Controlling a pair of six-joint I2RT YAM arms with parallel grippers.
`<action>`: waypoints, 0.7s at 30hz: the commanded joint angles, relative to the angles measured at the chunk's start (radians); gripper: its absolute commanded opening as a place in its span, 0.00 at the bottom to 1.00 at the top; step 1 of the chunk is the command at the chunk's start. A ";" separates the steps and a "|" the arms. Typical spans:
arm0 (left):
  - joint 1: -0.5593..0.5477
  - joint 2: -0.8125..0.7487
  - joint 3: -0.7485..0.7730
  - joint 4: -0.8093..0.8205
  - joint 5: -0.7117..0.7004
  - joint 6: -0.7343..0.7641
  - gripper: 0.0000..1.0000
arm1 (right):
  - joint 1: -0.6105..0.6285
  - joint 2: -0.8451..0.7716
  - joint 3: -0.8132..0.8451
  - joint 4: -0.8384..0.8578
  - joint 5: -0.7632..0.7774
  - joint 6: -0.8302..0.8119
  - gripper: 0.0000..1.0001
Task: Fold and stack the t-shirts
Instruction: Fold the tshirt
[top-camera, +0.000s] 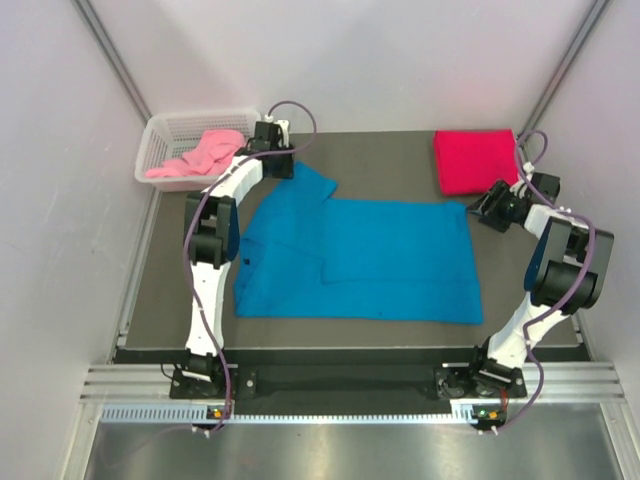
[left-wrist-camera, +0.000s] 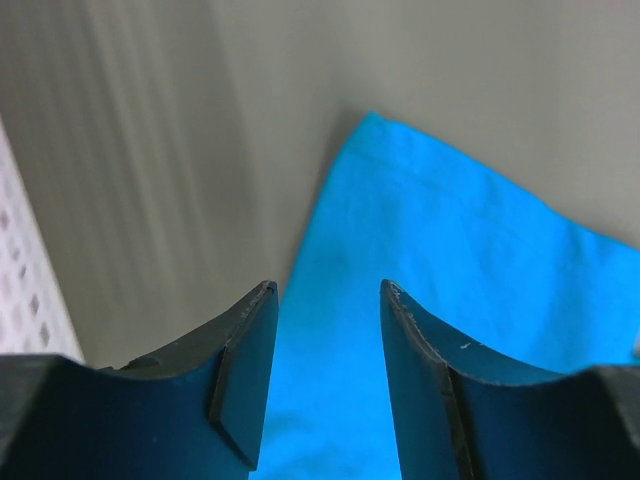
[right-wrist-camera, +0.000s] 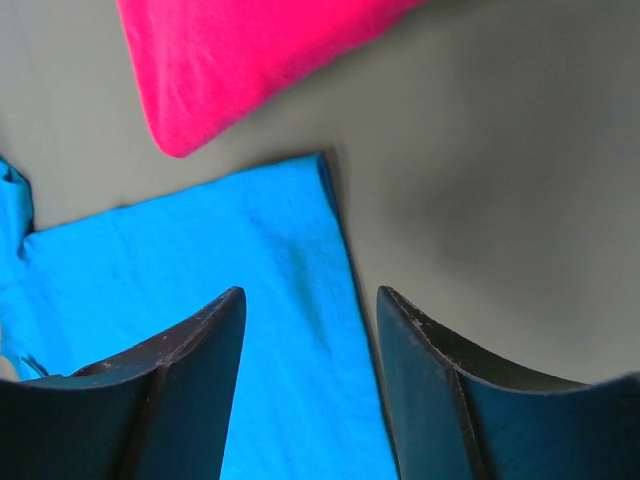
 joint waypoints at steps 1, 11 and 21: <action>0.003 0.046 0.095 -0.010 -0.017 0.026 0.51 | 0.007 0.002 0.036 0.029 -0.004 -0.041 0.56; 0.003 0.126 0.153 0.023 -0.080 0.021 0.53 | 0.013 0.063 0.100 -0.023 0.020 -0.108 0.57; 0.002 0.159 0.170 0.016 0.015 0.017 0.35 | 0.042 0.152 0.178 -0.046 0.013 -0.140 0.54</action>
